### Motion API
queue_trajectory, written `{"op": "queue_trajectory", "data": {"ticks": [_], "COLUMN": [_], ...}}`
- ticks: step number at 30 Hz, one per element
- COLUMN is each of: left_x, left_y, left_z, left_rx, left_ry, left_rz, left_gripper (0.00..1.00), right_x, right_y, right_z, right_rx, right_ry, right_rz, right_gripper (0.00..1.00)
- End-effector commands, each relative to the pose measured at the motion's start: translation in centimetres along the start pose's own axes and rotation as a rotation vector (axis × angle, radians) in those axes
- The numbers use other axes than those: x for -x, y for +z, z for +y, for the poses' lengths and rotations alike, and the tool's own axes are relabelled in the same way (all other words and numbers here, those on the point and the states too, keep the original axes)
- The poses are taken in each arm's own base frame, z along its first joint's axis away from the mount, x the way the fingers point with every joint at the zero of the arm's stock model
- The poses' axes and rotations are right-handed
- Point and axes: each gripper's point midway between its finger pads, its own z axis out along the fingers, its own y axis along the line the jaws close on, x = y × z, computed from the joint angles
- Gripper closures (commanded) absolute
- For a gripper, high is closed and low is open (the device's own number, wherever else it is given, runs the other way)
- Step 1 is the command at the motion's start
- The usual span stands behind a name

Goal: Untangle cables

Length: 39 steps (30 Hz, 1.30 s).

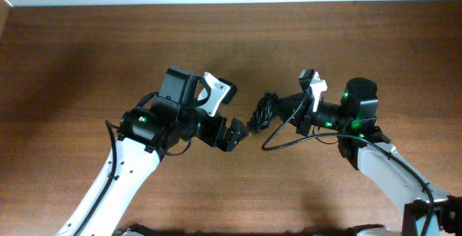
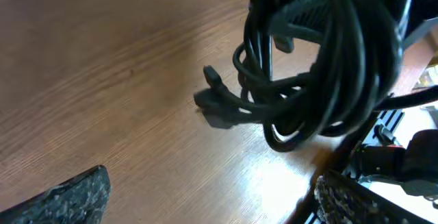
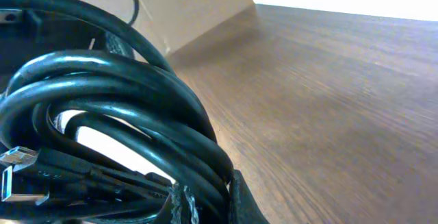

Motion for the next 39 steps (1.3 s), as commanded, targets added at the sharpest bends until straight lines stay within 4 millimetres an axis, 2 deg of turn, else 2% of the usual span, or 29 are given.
{"op": "queue_trajectory", "data": {"ticks": [1, 3, 6, 9, 15, 17, 19, 23, 24, 25, 26, 27, 28, 29, 33, 34, 35, 36, 37, 39], "left_x": [0.6, 0.6, 1.2, 1.8, 2.5, 2.5, 3.0, 2.9, 2.9, 3.1, 3.4, 3.5, 3.7, 4.1, 5.2, 5.3, 5.3, 5.2, 5.2, 5.0], "left_y": [-0.3, -0.3, -0.6, -0.9, -0.9, -0.8, -0.3, 0.7, 0.7, 0.7, 0.7, 0.7, 0.7, 0.7, 0.4, 0.4, 0.4, 0.4, 0.4, 0.4], "left_z": [-0.4, -1.3, -3.6, -4.8, -4.7, -5.2, -6.9, -6.6, -6.4, -6.4, -6.3, -6.2, -5.8, -5.9, -6.1, -6.2, -6.2, -6.1, -6.2, -6.0], "left_rx": [-0.007, -0.059, -0.195, -0.261, -0.260, -0.273, -0.292, -0.203, -0.191, -0.190, -0.183, -0.171, -0.150, -0.151, -0.152, -0.152, -0.152, -0.152, -0.153, -0.156], "left_ry": [0.009, 0.014, 0.092, 0.111, 0.128, 0.131, 0.199, 0.231, 0.231, 0.234, 0.240, 0.241, 0.243, 0.252, 0.277, 0.278, 0.278, 0.277, 0.277, 0.274], "left_rz": [-0.014, -0.014, -0.043, -0.069, -0.094, -0.095, -0.114, -0.106, -0.107, -0.113, -0.126, -0.129, -0.137, -0.154, -0.199, -0.202, -0.202, -0.199, -0.199, -0.193], "left_gripper": [0.02, 0.02, 0.02, 0.02, 0.02, 0.02, 0.02, 0.00, 0.11, 0.28, 0.62, 0.68, 0.88, 1.00, 1.00, 1.00, 1.00, 1.00, 1.00, 1.00], "right_x": [1.9, 2.7, 2.7, 2.7, 2.8, 4.3, 5.0, 5.2, 5.2, 5.2, 5.2, 5.2, 5.2, 5.2, 5.2, 5.2, 5.2, 5.1, 5.0, 4.9], "right_y": [-0.1, -0.2, -0.2, -0.2, -0.2, -0.4, -0.5, -0.6, -0.6, -0.6, -0.6, -0.6, -0.6, -0.6, -0.6, -0.6, -0.6, -0.7, -0.8, -1.5], "right_z": [1.6, 1.8, 1.8, 1.8, 2.1, 2.7, 2.9, 3.8, 3.8, 3.8, 3.8, 3.9, 3.8, 3.8, 3.9, 3.9, 3.9, 4.2, 4.3, 4.2], "right_rx": [0.057, 0.065, 0.064, 0.065, 0.083, 0.106, 0.119, 0.164, 0.165, 0.165, 0.165, 0.165, 0.165, 0.165, 0.165, 0.168, 0.169, 0.183, 0.194, 0.208], "right_ry": [0.031, 0.087, 0.088, 0.088, 0.085, 0.142, 0.227, 0.218, 0.218, 0.218, 0.219, 0.218, 0.218, 0.218, 0.218, 0.218, 0.218, 0.216, 0.214, 0.213], "right_rz": [-0.032, -0.055, -0.054, -0.054, -0.053, -0.092, -0.105, -0.097, -0.097, -0.097, -0.097, -0.096, -0.097, -0.097, -0.096, -0.095, -0.094, -0.085, -0.079, -0.070], "right_gripper": [0.96, 0.96, 0.96, 0.96, 0.96, 0.96, 0.96, 0.96, 0.96, 0.96, 0.96, 0.96, 0.96, 0.96, 0.96, 0.91, 0.82, 0.57, 0.38, 0.28]}}
